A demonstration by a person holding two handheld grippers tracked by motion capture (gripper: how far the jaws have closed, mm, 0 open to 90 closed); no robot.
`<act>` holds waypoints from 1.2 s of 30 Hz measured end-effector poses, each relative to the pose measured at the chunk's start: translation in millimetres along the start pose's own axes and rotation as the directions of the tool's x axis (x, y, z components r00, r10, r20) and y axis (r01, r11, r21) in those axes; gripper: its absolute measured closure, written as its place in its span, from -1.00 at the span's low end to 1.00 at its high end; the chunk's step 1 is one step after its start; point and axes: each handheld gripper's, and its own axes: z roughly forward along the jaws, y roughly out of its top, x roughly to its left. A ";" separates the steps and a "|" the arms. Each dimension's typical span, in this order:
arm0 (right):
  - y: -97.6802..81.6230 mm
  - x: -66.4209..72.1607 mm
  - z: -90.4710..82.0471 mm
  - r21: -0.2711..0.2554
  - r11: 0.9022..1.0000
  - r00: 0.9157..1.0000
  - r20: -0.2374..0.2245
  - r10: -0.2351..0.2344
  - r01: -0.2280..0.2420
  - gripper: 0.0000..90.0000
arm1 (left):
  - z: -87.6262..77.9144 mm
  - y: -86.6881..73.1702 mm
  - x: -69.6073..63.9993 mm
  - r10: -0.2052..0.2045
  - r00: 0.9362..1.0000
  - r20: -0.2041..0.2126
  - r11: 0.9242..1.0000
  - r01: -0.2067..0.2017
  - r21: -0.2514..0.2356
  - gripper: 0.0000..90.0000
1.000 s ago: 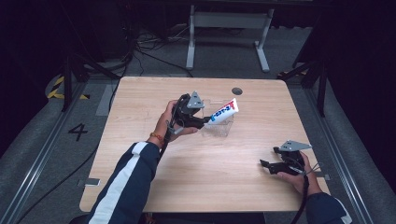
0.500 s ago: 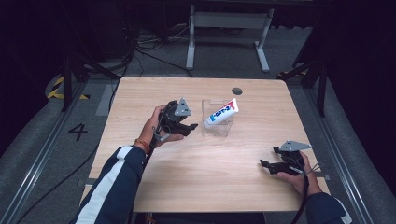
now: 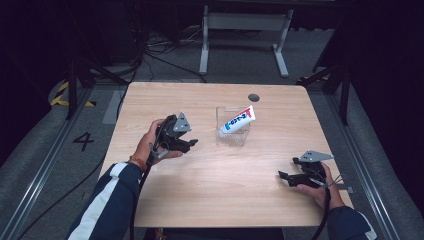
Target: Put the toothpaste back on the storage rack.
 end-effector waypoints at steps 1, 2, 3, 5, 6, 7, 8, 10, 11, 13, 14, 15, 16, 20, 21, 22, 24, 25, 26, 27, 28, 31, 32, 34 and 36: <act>0.0 0.1 0.0 0.000 1.000 1.000 0.000 0.001 -0.001 -0.64 | -1.1 -2.0 0.2 0.003 1.000 -0.001 1.000 -0.003 0.012 -0.21; 0.0 0.1 0.0 0.000 1.000 1.000 0.000 0.001 -0.001 -0.64 | -1.2 -4.3 0.1 0.001 1.000 -0.001 1.000 -0.001 0.019 -0.22; 0.0 0.1 0.0 0.000 1.000 1.000 0.000 0.001 -0.001 -0.64 | -1.2 -6.5 -0.6 0.002 1.000 -0.010 1.000 -0.002 0.021 -0.23; 0.0 0.2 0.0 -0.001 1.000 1.000 0.000 0.002 -0.002 -0.64 | -1.1 -10.9 -1.8 0.001 1.000 -0.024 0.999 -0.001 0.039 -0.23; 0.0 0.2 0.0 -0.001 1.000 1.000 0.000 0.002 -0.002 -0.64 | -1.3 -12.7 -1.7 0.008 1.000 -0.023 0.999 -0.007 0.043 -0.23; 0.0 0.1 0.0 0.000 1.000 1.000 0.001 0.001 -0.001 -0.64 | -2.1 -15.1 -2.0 0.007 1.000 -0.022 0.999 -0.006 0.049 -0.24; 0.0 0.2 0.0 0.000 1.000 1.000 0.000 0.002 -0.002 -0.64 | -3.1 -18.3 -2.2 0.001 1.000 -0.020 0.999 0.000 0.047 -0.25; 0.0 0.2 0.0 0.000 1.000 1.000 0.001 0.001 -0.001 -0.64 | -4.1 -22.8 -1.8 -0.007 1.000 -0.019 0.999 0.008 0.049 -0.26; 0.0 0.2 0.0 -0.001 1.000 1.000 0.001 0.002 -0.002 -0.64 | -5.2 -25.3 -1.9 -0.007 1.000 -0.023 0.999 0.008 0.054 -0.28; 0.0 0.2 0.0 -0.001 1.000 1.000 0.001 0.002 -0.002 -0.64 | -6.8 -29.9 -2.1 -0.008 0.999 -0.033 0.998 0.010 0.065 -0.28; 0.0 0.2 0.0 -0.001 1.000 1.000 0.001 0.002 -0.002 -0.64 | -7.6 -32.0 -2.6 -0.006 0.999 -0.046 0.997 0.009 0.074 -0.28; 0.0 0.2 0.0 0.000 1.000 1.000 0.001 0.002 -0.002 -0.64 | -8.9 -34.2 -3.1 -0.005 0.999 -0.050 0.997 0.009 0.081 -0.28; 0.0 0.2 0.0 0.000 1.000 1.000 0.001 0.002 -0.002 -0.64 | -10.2 -36.7 -3.4 -0.005 0.999 -0.052 0.997 0.009 0.083 -0.29; 0.0 0.2 -0.1 0.000 1.000 1.000 0.001 0.002 -0.002 -0.64 | -13.7 -45.8 -4.7 -0.006 0.998 -0.058 0.995 0.012 0.103 -0.30; 0.0 0.2 0.0 0.000 1.000 1.000 0.001 0.002 -0.002 -0.64 | -14.8 -48.1 -4.8 -0.007 0.998 -0.056 0.994 0.013 0.106 -0.30; 0.0 0.2 0.0 0.000 1.000 1.000 0.002 0.002 -0.002 -0.64 | -15.9 -50.4 -5.2 -0.010 0.998 -0.057 0.994 0.016 0.108 -0.31; 0.0 0.3 0.0 0.000 1.000 1.000 0.001 0.002 -0.002 -0.64 | -17.9 -55.6 -7.2 -0.015 0.998 -0.065 0.993 0.022 0.112 -0.32; 0.0 0.2 -0.1 0.000 1.000 1.000 0.001 0.002 -0.002 -0.64 | -18.9 -58.1 -7.7 -0.006 0.998 -0.066 0.993 0.014 0.120 -0.33; 0.0 0.2 0.0 0.000 1.000 1.000 0.002 0.002 -0.002 -0.64 | -20.0 -60.6 -8.4 -0.002 0.998 -0.069 0.992 0.011 0.129 -0.34; 0.0 0.2 0.0 0.000 1.000 1.000 0.002 0.002 -0.002 -0.64 | -20.9 -63.2 -9.3 -0.004 0.997 -0.072 0.991 0.013 0.130 -0.35; 0.0 0.2 0.0 0.000 1.000 1.000 0.001 0.002 -0.002 -0.64 | -22.1 -65.8 -9.5 -0.003 0.997 -0.073 0.991 0.013 0.131 -0.36; 0.0 0.2 -0.1 0.000 1.000 1.000 0.001 0.002 -0.002 -0.64 | -25.0 -73.3 -11.3 -0.007 0.995 -0.095 0.989 0.021 0.144 -0.38; -0.1 0.3 -0.1 0.000 1.000 1.000 0.002 0.003 -0.003 -0.64 | -25.9 -76.1 -11.7 -0.012 0.996 -0.093 0.989 0.026 0.149 -0.38; -0.2 0.4 -0.2 -0.001 1.000 1.000 0.002 0.003 -0.003 -0.64 | -27.5 -81.1 -12.5 -0.022 0.995 -0.096 0.989 0.035 0.144 -0.41; -0.2 0.4 -0.2 -0.001 1.000 1.000 0.002 0.003 -0.003 -0.64 | -29.7 -87.8 -14.3 -0.023 0.993 -0.113 0.988 0.040 0.152 -0.44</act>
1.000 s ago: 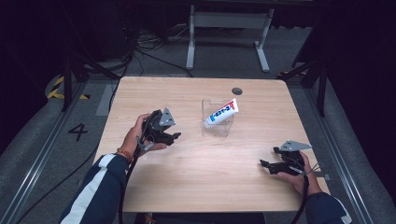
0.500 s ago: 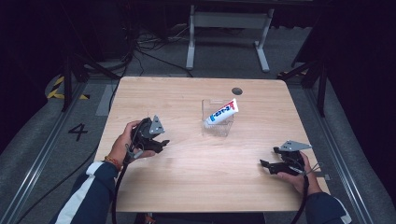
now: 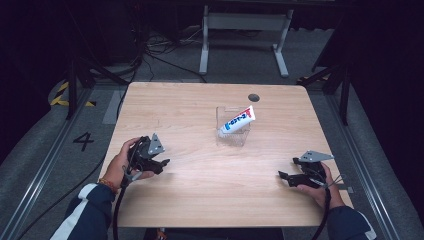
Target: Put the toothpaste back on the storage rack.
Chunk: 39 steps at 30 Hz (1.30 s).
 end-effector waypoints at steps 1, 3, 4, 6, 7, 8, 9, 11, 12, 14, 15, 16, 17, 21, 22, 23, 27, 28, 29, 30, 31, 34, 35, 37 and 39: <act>0.0 0.0 0.0 0.000 1.000 1.000 0.000 0.000 0.000 -0.64 | -1.0 -2.4 -0.2 0.000 1.000 0.001 1.000 0.000 0.007 -0.45; 0.0 0.0 0.0 0.000 1.000 1.000 0.000 0.000 0.000 -0.64 | -1.5 -5.4 -0.5 -0.007 1.000 0.002 1.000 0.007 0.003 -0.47; 0.0 0.0 0.0 0.000 1.000 1.000 0.000 0.000 0.000 -0.64 | -2.2 -8.1 -0.8 -0.012 1.000 0.003 1.000 0.012 -0.003 -0.47; 0.0 0.0 0.0 0.000 1.000 1.000 0.000 0.000 0.000 -0.64 | -4.2 -13.3 -1.2 -0.019 1.000 -0.003 1.000 0.019 -0.013 -0.49; 0.0 0.0 0.0 0.000 1.000 1.000 0.000 0.000 0.000 -0.64 | -5.7 -19.1 -1.5 -0.031 1.000 -0.001 0.999 0.031 -0.021 -0.49; 0.0 0.0 0.0 0.000 1.000 1.000 0.000 0.000 0.000 -0.64 | -6.0 -23.3 -2.0 -0.041 0.999 0.004 0.999 0.042 -0.018 -0.49; 0.0 0.0 0.0 0.000 1.000 1.000 0.000 0.000 0.000 -0.64 | -6.3 -26.9 -2.3 -0.039 0.999 -0.002 0.999 0.039 -0.016 -0.50; 0.0 0.0 0.0 0.000 1.000 1.000 0.000 0.000 0.000 -0.64 | -7.0 -34.4 -2.7 -0.050 0.999 -0.003 0.999 0.050 -0.006 -0.51; 0.0 0.0 0.0 0.000 1.000 1.000 0.000 0.000 0.000 -0.64 | -7.0 -34.4 -2.7 -0.050 0.999 -0.003 0.999 0.050 -0.006 -0.51; 0.0 0.0 0.0 0.000 1.000 1.000 0.000 0.000 0.000 -0.64 | -8.3 -46.6 -3.9 -0.069 0.998 -0.007 0.998 0.069 -0.014 -0.52; 0.0 0.0 0.0 0.000 1.000 1.000 0.000 0.000 0.000 -0.64 | -8.8 -50.6 -4.1 -0.079 0.997 -0.006 0.997 0.079 -0.018 -0.51; 0.0 0.0 0.0 0.000 1.000 1.000 0.000 0.000 0.000 -0.64 | -9.2 -54.5 -4.3 -0.087 0.996 -0.004 0.996 0.087 -0.013 -0.52; 0.0 0.0 0.0 0.000 1.000 1.000 0.000 0.000 0.000 -0.64 | -9.3 -58.7 -4.3 -0.096 0.995 0.000 0.995 0.096 -0.015 -0.52; 0.0 -0.1 0.0 0.000 1.000 1.000 0.000 0.000 0.000 -0.64 | -12.4 -73.7 -3.2 -0.135 0.991 0.021 0.990 0.136 -0.034 -0.54; 0.0 -0.1 0.0 0.000 1.000 1.000 0.000 0.000 0.000 -0.64 | -14.0 -78.7 -2.7 -0.155 0.987 0.035 0.987 0.156 -0.040 -0.54; 0.0 0.0 0.0 0.000 1.000 1.000 0.000 0.000 0.000 -0.64 | -14.0 -82.7 -2.8 -0.173 0.984 0.043 0.983 0.175 -0.047 -0.54; 0.0 -0.1 0.0 0.001 1.000 1.000 0.000 0.000 0.000 -0.64 | -13.5 -96.8 -2.4 -0.239 0.967 0.090 0.969 0.244 -0.050 -0.54; 0.0 -0.1 0.0 0.001 1.000 1.000 0.000 -0.001 0.001 -0.64 | -13.0 -100.1 -2.1 -0.251 0.962 0.105 0.965 0.258 -0.056 -0.54; 0.0 -0.1 0.0 0.001 1.000 1.000 0.000 -0.001 0.001 -0.64 | -13.3 -102.9 -1.2 -0.264 0.957 0.118 0.960 0.273 -0.061 -0.55; 0.0 -0.1 0.0 0.000 1.000 1.000 0.000 0.000 0.000 -0.64 | -13.1 -105.3 -0.9 -0.287 0.950 0.127 0.953 0.297 -0.066 -0.55; 0.0 -0.1 0.0 0.001 1.000 1.000 0.001 -0.001 0.001 -0.64 | -12.9 -107.4 -0.3 -0.302 0.944 0.133 0.947 0.313 -0.070 -0.55; -0.1 -0.1 0.0 0.001 1.000 1.000 0.001 -0.001 0.001 -0.64 | -11.5 -110.0 -0.9 -0.329 0.934 0.139 0.935 0.343 -0.088 -0.58; -0.1 -0.1 0.0 0.000 1.000 1.000 0.001 -0.001 0.001 -0.64 | -11.2 -110.0 -0.7 -0.321 0.940 0.116 0.939 0.332 -0.092 -0.62; 0.0 0.0 0.0 0.000 1.000 1.000 0.000 0.000 0.000 -0.64 | -11.2 -110.0 -1.3 -0.330 0.937 0.115 0.936 0.341 -0.090 -0.62; 0.0 0.0 0.0 0.000 1.000 1.000 0.000 0.000 0.000 -0.64 | -11.3 -109.7 -1.6 -0.335 0.936 0.109 0.935 0.345 -0.086 -0.63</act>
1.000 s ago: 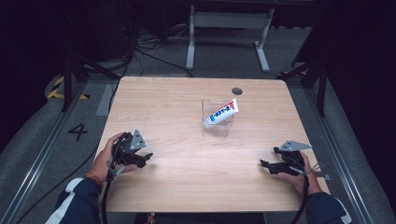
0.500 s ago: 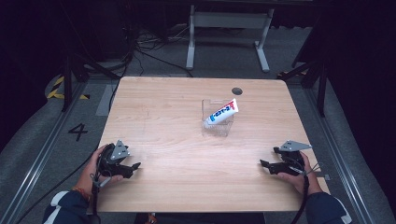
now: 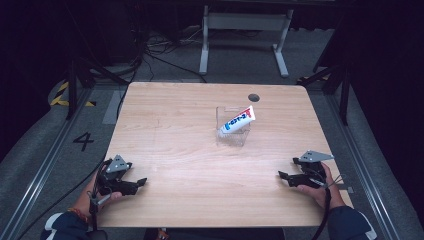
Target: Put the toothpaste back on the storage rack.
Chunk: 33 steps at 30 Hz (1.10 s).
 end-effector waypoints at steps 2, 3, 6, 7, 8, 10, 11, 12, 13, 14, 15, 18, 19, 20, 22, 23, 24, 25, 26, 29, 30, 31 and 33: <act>0.0 0.0 0.0 0.000 1.000 1.000 0.000 0.000 0.000 -0.64 | 0.7 0.2 -1.1 -0.017 1.000 0.003 1.000 0.016 0.005 -0.66; 0.0 0.0 0.0 0.000 1.000 1.000 0.000 0.000 0.000 -0.64 | 0.7 0.2 -1.1 -0.017 1.000 0.003 1.000 0.016 0.005 -0.66; -0.1 0.1 0.0 0.000 1.000 1.000 0.001 0.000 0.000 -0.64 | 0.7 0.2 -2.2 -0.037 0.999 0.007 0.999 0.036 0.011 -0.67; -0.1 0.3 -0.1 0.000 1.000 1.000 0.002 0.001 -0.001 -0.64 | 0.7 0.2 -2.2 -0.037 0.999 0.007 0.999 0.037 0.011 -0.68; -0.1 0.3 -0.1 0.000 1.000 1.000 0.002 0.001 -0.001 -0.64 | 0.7 0.2 -2.1 -0.037 0.999 0.007 0.999 0.036 0.011 -0.68; 0.1 0.5 0.2 0.000 1.000 1.000 0.002 0.003 -0.003 -0.64 | 0.7 0.2 -2.1 -0.037 0.999 0.006 0.999 0.037 0.011 -0.68; 0.1 0.4 0.2 0.000 1.000 1.000 0.003 0.002 -0.002 -0.64 | 0.8 0.3 -2.2 -0.038 0.999 0.005 0.999 0.038 0.011 -0.69; 0.1 0.4 0.2 0.000 1.000 1.000 0.002 0.002 -0.002 -0.64 | 1.1 0.6 -2.8 -0.045 0.999 0.001 0.999 0.045 0.013 -0.69; 0.1 0.3 0.2 0.000 1.000 1.000 0.001 0.002 -0.002 -0.64 | 1.1 0.6 -2.8 -0.045 0.999 0.001 0.999 0.045 0.013 -0.70; 0.1 0.3 0.2 0.000 1.000 1.000 0.001 0.002 -0.002 -0.64 | 2.0 0.6 -3.0 -0.046 0.999 0.002 0.999 0.046 0.011 -0.70; 0.1 0.3 0.2 0.000 1.000 1.000 0.001 0.002 -0.002 -0.64 | 2.2 1.0 -2.7 -0.043 0.999 -0.007 0.999 0.043 0.008 -0.71; 0.1 0.3 0.2 0.000 1.000 1.000 0.001 0.001 -0.001 -0.64 | 2.3 1.5 -1.8 -0.030 1.000 -0.007 0.999 0.030 0.011 -0.72; 0.1 0.2 0.2 0.000 1.000 1.000 0.001 0.001 -0.001 -0.64 | 2.4 1.6 -1.8 -0.030 1.000 -0.008 1.000 0.030 0.010 -0.72; 0.1 0.3 0.2 0.000 1.000 1.000 0.000 0.001 -0.001 -0.64 | 2.3 1.6 -1.8 -0.029 1.000 -0.008 1.000 0.029 0.010 -0.73; 0.2 0.3 0.2 0.000 1.000 1.000 0.000 0.002 -0.002 -0.64 | 2.4 1.6 -1.8 -0.030 1.000 -0.008 1.000 0.030 0.010 -0.73; 0.2 0.2 0.2 0.000 1.000 1.000 0.000 0.001 -0.001 -0.64 | 2.4 1.6 -1.8 -0.030 1.000 -0.008 0.999 0.031 0.010 -0.73; 0.2 0.2 0.2 0.000 1.000 1.000 0.000 0.001 -0.001 -0.64 | 2.4 1.6 -1.8 -0.031 0.999 -0.008 0.999 0.031 0.010 -0.73; 0.2 0.2 0.3 0.000 1.000 1.000 0.000 0.001 -0.001 -0.64 | 2.5 1.6 -2.0 -0.033 0.999 -0.009 0.999 0.033 0.010 -0.73; 0.2 0.1 0.3 0.000 1.000 1.000 -0.001 0.000 0.000 -0.64 | 2.6 1.8 -2.3 -0.035 0.999 -0.011 0.999 0.035 0.010 -0.73; 0.3 0.1 0.4 0.000 1.000 1.000 -0.002 -0.001 0.001 -0.64 | 3.0 2.1 -3.4 -0.043 0.999 -0.020 0.999 0.043 0.010 -0.74; 0.3 0.1 0.4 0.000 1.000 1.000 -0.002 -0.001 0.001 -0.64 | 3.0 2.2 -3.4 -0.043 0.999 -0.021 0.999 0.043 0.010 -0.74; 0.3 0.2 0.4 0.000 1.000 1.000 -0.002 0.000 0.000 -0.64 | 3.0 2.2 -3.4 -0.043 0.999 -0.021 0.999 0.043 0.010 -0.74; 0.2 0.2 0.4 0.000 1.000 1.000 -0.002 -0.001 0.001 -0.64 | 3.0 2.2 -3.4 -0.043 0.999 -0.021 0.999 0.043 0.010 -0.74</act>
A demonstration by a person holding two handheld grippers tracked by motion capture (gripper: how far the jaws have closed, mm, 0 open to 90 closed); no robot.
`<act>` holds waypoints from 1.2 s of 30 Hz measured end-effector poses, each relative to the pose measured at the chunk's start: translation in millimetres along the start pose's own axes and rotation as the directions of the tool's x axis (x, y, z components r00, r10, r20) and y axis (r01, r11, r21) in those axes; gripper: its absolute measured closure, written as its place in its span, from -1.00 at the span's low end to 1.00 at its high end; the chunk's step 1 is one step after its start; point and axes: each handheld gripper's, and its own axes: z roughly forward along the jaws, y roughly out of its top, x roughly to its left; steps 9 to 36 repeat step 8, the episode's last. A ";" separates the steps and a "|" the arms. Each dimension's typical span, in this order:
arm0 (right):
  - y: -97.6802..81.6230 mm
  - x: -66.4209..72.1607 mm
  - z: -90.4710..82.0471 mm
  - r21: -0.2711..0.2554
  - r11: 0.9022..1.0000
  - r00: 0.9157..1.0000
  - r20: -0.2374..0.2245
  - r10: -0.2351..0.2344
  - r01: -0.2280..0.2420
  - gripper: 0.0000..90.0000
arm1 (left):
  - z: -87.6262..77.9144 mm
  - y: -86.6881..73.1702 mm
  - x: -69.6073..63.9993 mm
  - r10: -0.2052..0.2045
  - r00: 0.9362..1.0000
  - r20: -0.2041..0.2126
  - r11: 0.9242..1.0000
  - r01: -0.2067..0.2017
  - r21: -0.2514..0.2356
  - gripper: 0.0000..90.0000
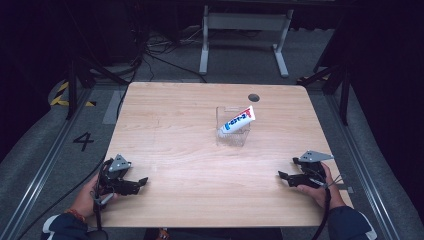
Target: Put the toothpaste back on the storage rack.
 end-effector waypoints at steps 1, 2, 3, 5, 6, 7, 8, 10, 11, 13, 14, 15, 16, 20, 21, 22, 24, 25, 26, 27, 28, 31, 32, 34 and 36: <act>0.0 0.0 -0.1 0.000 1.000 1.000 0.000 0.001 -0.001 -0.64 | 0.0 0.0 0.0 0.000 1.000 0.000 1.000 0.000 0.000 -0.74; 0.0 0.1 0.0 0.000 1.000 1.000 -0.001 0.001 -0.001 -0.65 | 0.0 0.0 0.0 0.000 1.000 0.000 1.000 0.000 0.000 -0.74; 0.0 0.0 -0.1 0.000 1.000 1.000 -0.001 0.000 0.000 -0.65 | 0.0 0.0 0.0 0.000 1.000 0.000 1.000 0.000 0.000 -0.74; 0.0 0.0 0.0 0.000 1.000 1.000 -0.001 0.000 0.000 -0.64 | 0.0 0.0 0.1 0.000 1.000 0.000 1.000 0.000 0.001 -0.74; 0.0 0.0 0.0 0.000 1.000 1.000 -0.001 0.000 0.000 -0.64 | 0.0 0.0 0.1 0.000 1.000 0.000 1.000 0.000 0.001 -0.74; 0.0 0.0 -0.1 0.001 1.000 1.000 -0.001 0.001 -0.001 -0.64 | 0.0 0.0 0.1 0.000 1.000 -0.001 1.000 0.000 0.001 -0.74; 0.0 0.0 0.0 0.000 1.000 1.000 -0.001 0.000 0.000 -0.65 | 0.0 0.0 0.1 0.000 1.000 -0.001 1.000 0.000 0.001 -0.74; 0.0 0.0 0.0 0.000 1.000 1.000 -0.001 0.000 0.000 -0.65 | 0.0 0.0 0.1 0.000 1.000 -0.001 1.000 0.000 0.001 -0.74; 0.0 0.0 0.0 0.000 1.000 1.000 -0.001 0.000 0.000 -0.65 | 0.0 0.0 0.1 0.000 1.000 -0.001 1.000 0.000 0.001 -0.74; 0.0 0.0 0.0 0.000 1.000 1.000 -0.001 0.000 0.000 -0.65 | 0.0 0.0 0.1 0.000 1.000 -0.001 1.000 0.000 0.001 -0.74; 0.0 0.0 0.0 0.000 1.000 1.000 -0.001 0.000 0.000 -0.65 | 0.0 0.0 0.1 0.000 1.000 -0.001 1.000 0.000 0.001 -0.74; 0.0 0.0 0.0 0.000 1.000 1.000 -0.001 0.000 0.000 -0.65 | 0.0 0.0 0.1 0.000 1.000 -0.001 1.000 0.000 0.001 -0.74; 0.0 0.0 0.0 0.000 1.000 1.000 -0.001 0.000 0.000 -0.65 | 0.0 0.0 0.1 0.000 1.000 -0.001 1.000 0.000 0.001 -0.74; 0.0 0.0 0.0 0.000 1.000 1.000 -0.001 0.000 0.000 -0.65 | 0.0 0.0 0.1 0.000 1.000 -0.001 1.000 0.000 0.001 -0.74; 0.0 0.0 0.0 0.000 1.000 1.000 -0.001 0.000 0.000 -0.65 | 0.0 0.0 0.1 0.000 1.000 -0.001 1.000 0.000 0.001 -0.74; 0.0 0.0 0.0 0.000 1.000 1.000 -0.001 0.000 0.000 -0.65 | 0.0 0.0 0.1 0.000 1.000 -0.001 1.000 0.000 0.001 -0.74; 0.0 0.0 0.0 0.000 1.000 1.000 -0.001 0.000 0.000 -0.65 | 0.0 0.0 0.1 0.000 1.000 -0.001 1.000 0.000 0.001 -0.74; 0.0 0.0 0.0 0.000 1.000 1.000 -0.001 0.000 0.000 -0.65 | 0.0 0.0 0.1 0.000 1.000 -0.001 1.000 0.000 0.001 -0.74; 0.0 0.0 0.0 0.000 1.000 1.000 -0.001 0.000 0.000 -0.65 | 0.0 0.0 0.1 0.000 1.000 -0.001 1.000 0.000 0.001 -0.74; 0.0 0.0 0.0 0.000 1.000 1.000 -0.001 0.000 0.000 -0.65 | 0.0 0.0 0.1 0.000 1.000 -0.001 1.000 0.000 0.001 -0.74; 0.0 0.0 0.0 0.000 1.000 1.000 -0.001 0.000 0.000 -0.65 | 0.0 0.0 0.1 0.000 1.000 -0.001 1.000 0.000 0.001 -0.74; 0.0 0.0 0.0 0.000 1.000 1.000 -0.001 0.000 0.000 -0.65 | 0.0 0.0 0.1 0.000 1.000 -0.001 1.000 0.000 0.001 -0.74; 0.0 0.0 0.0 0.000 1.000 1.000 -0.001 0.000 0.000 -0.65 | 0.0 0.0 0.1 0.000 1.000 -0.001 1.000 0.000 0.001 -0.74; 0.0 0.0 0.0 0.000 1.000 1.000 -0.001 0.000 0.000 -0.65 | 0.0 0.0 0.1 0.000 1.000 -0.001 1.000 0.000 0.001 -0.74; 0.0 0.0 0.0 0.000 1.000 1.000 -0.001 0.000 0.000 -0.65 | 0.0 0.0 0.1 0.000 1.000 -0.001 1.000 0.000 0.001 -0.74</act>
